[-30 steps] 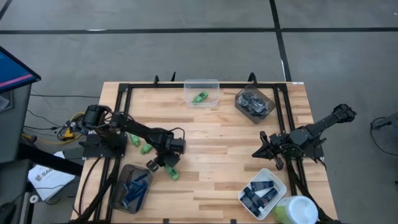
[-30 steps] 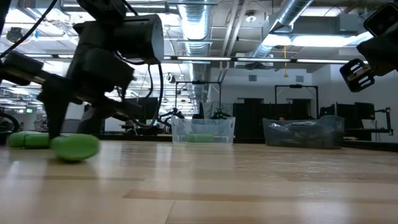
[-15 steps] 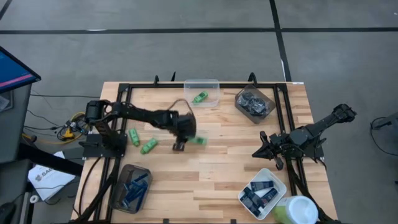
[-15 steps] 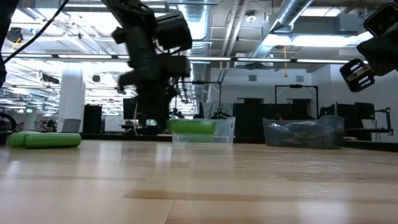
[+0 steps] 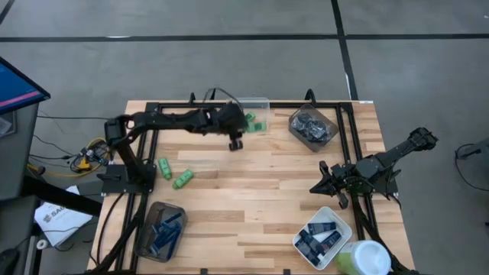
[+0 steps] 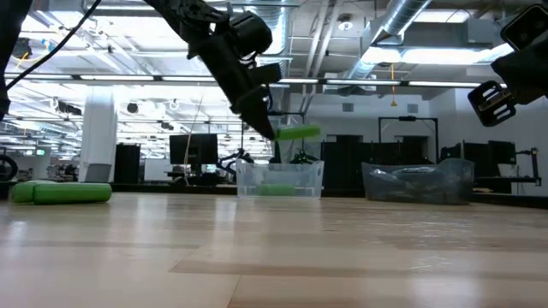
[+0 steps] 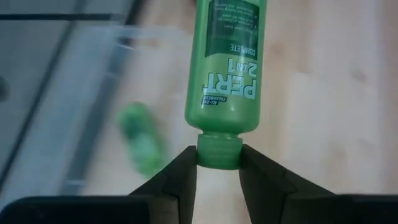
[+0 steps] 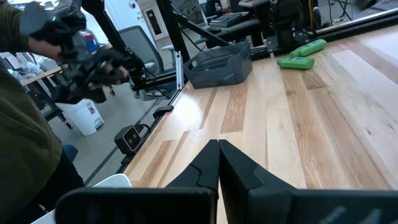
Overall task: Pick & Place Travel size toiletries
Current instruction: Put the green shampoo into the transparent bin
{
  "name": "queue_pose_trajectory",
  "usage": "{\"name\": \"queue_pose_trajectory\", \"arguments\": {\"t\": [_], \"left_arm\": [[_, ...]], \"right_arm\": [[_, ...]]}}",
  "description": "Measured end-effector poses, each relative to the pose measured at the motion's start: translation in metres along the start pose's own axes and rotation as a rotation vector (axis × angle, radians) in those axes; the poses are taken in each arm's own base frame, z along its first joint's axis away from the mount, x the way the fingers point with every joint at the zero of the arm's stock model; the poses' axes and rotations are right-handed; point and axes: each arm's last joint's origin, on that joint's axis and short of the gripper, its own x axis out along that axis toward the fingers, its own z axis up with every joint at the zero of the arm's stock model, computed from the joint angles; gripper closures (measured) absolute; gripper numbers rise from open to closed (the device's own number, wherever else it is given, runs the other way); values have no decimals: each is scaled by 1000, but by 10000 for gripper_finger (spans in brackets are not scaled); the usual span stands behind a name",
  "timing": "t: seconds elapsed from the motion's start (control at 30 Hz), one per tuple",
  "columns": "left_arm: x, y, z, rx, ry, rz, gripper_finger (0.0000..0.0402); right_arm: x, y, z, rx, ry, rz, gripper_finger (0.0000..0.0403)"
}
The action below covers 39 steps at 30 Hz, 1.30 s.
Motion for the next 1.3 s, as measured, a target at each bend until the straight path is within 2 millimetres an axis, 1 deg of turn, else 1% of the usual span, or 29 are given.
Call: {"name": "queue_pose_trajectory", "arguments": {"t": [0.1, 0.23, 0.3, 0.43, 0.57, 0.97, 1.17, 1.3], "left_arm": [[-1, 25, 5, -52, -40, 91, 300], [0, 54, 0, -122, -56, 167, 300], [1, 66, -5, -166, -48, 189, 300], [6, 79, -17, -237, -21, 210, 300], [13, 80, -25, -278, -2, 209, 300], [41, 67, -33, -273, 59, 177, 300], [47, 65, -37, -271, 79, 172, 300], [48, 65, -37, -271, 76, 173, 289]], "right_arm": [[0, 0, 0, 0, 0, 0, 403], [0, 0, 0, 0, 0, 0, 403], [0, 0, 0, 0, 0, 0, 403], [0, 0, 0, 0, 0, 0, 403], [0, 0, 0, 0, 0, 0, 403], [0, 0, 0, 0, 0, 0, 403], [0, 0, 0, 0, 0, 0, 403], [0, 0, 0, 0, 0, 0, 403]]}}
